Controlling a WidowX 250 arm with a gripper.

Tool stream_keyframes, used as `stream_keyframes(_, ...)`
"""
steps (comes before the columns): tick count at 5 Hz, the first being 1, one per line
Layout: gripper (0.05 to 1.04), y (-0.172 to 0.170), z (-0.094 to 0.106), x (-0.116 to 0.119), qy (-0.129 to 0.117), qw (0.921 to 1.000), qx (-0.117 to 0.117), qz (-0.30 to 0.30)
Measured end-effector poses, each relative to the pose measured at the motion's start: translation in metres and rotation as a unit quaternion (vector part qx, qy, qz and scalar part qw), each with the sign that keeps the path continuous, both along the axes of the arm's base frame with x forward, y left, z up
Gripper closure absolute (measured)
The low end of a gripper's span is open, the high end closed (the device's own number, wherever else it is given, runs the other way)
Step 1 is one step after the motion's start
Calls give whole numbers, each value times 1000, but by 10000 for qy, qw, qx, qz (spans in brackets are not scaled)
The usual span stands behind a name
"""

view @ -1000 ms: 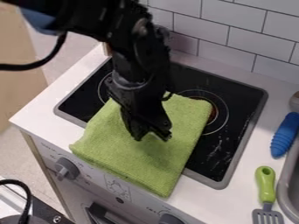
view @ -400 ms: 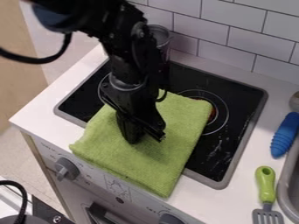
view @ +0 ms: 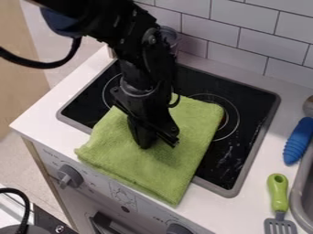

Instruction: Put the green cloth in the right side of the burner

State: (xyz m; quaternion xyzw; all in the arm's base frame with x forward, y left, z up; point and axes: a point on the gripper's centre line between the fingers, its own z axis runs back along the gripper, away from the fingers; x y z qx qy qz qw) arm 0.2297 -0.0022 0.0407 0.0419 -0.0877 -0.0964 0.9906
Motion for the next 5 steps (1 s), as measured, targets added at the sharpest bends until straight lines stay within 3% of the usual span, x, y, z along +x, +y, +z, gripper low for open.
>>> stream_keyframes(5, 1031, -36, -7, 47, -227, 9992, 93, 322)
